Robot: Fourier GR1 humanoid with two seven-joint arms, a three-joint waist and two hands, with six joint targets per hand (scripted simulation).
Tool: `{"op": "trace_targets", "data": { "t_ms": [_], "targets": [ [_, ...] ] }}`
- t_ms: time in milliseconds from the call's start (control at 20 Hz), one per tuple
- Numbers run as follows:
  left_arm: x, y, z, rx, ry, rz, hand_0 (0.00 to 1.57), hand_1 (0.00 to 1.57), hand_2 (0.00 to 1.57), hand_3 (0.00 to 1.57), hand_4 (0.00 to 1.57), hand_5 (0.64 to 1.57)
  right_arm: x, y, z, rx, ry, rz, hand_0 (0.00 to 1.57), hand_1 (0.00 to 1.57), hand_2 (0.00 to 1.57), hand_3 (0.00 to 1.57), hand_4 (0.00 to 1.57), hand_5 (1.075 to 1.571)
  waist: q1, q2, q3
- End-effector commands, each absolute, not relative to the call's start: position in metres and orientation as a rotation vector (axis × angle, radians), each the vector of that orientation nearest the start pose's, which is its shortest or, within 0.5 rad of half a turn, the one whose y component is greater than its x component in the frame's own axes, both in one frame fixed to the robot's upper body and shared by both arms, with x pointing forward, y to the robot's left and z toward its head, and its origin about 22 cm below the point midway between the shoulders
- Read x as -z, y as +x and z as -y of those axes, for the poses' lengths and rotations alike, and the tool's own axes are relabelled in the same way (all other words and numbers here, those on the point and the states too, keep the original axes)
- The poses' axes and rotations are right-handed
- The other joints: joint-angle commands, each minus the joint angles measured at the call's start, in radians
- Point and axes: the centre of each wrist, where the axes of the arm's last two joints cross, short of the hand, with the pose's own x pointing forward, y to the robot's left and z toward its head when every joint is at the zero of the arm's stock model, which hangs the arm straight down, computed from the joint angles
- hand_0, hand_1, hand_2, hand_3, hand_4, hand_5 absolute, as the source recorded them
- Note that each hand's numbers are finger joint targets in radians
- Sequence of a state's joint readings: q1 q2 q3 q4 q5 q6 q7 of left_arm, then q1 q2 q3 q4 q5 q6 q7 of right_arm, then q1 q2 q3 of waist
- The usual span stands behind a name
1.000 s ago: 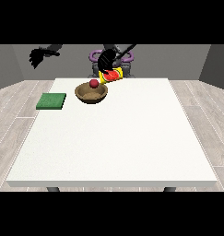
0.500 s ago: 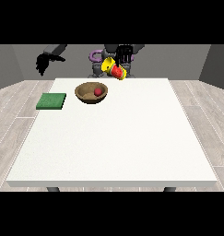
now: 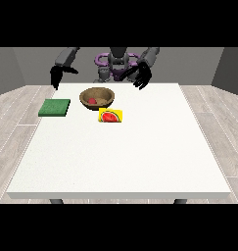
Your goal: Pick the cup and pour the ball into the bowl, then pick the bowl and place it on the pad
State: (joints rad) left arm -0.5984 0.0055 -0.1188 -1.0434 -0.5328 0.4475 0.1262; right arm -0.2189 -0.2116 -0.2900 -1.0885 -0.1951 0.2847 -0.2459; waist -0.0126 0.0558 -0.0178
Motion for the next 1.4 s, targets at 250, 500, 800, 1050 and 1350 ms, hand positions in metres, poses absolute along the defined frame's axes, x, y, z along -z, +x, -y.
{"op": "trace_targets", "data": {
  "t_ms": [250, 500, 800, 1050, 1350],
  "targets": [
    [-0.008, 0.334, -0.168, 0.209, 0.153, 1.808, 0.0, 0.0, 0.0, 0.0, 0.0, 1.564, 0.049, 0.294, 0.249, 0.196, 0.003, 1.606, 0.0, 0.0, 0.0, 0.0, 0.32, 1.57, 0.106, 0.049, 0.0166],
    [0.013, 0.327, -0.212, 0.176, 0.167, 1.784, 0.0, 0.0, 0.0, 0.0, 0.0, 1.564, 0.062, 0.297, 0.244, 0.172, 0.027, 1.575, 0.0, 0.0, 0.0, 0.0, 0.31, 1.568, 0.056, 0.044, 0.0178],
    [-0.007, 0.327, -0.228, 0.202, 0.15, 1.823, 0.0, 0.0, 0.0, 0.0, 0.0, 1.565, 0.083, 0.303, 0.258, 0.211, -0.029, 1.574, 0.0, 0.0, 0.0, 0.0, 0.21, 1.565, 0.1, 0.06, 0.0181],
    [-0.037, 0.337, -0.224, 0.256, 0.135, 1.847, 0.0, 0.0, 0.0, 0.0, 0.0, 1.566, 0.099, 0.304, 0.258, 0.234, -0.023, 1.569, 0.0, 0.0, 0.0, 0.0, 0.12, 1.563, 0.128, 0.091, 0.0185],
    [-0.034, 0.33, -0.238, 0.238, 0.124, 1.867, 0.0, 0.0, 0.0, 0.0, 0.0, 1.566, 0.094, 0.318, 0.265, 0.28, -0.021, 1.579, 0.0, 0.0, 0.0, 0.0, 0.14, 1.565, 0.139, 0.113, 0.0184]
  ]
}}
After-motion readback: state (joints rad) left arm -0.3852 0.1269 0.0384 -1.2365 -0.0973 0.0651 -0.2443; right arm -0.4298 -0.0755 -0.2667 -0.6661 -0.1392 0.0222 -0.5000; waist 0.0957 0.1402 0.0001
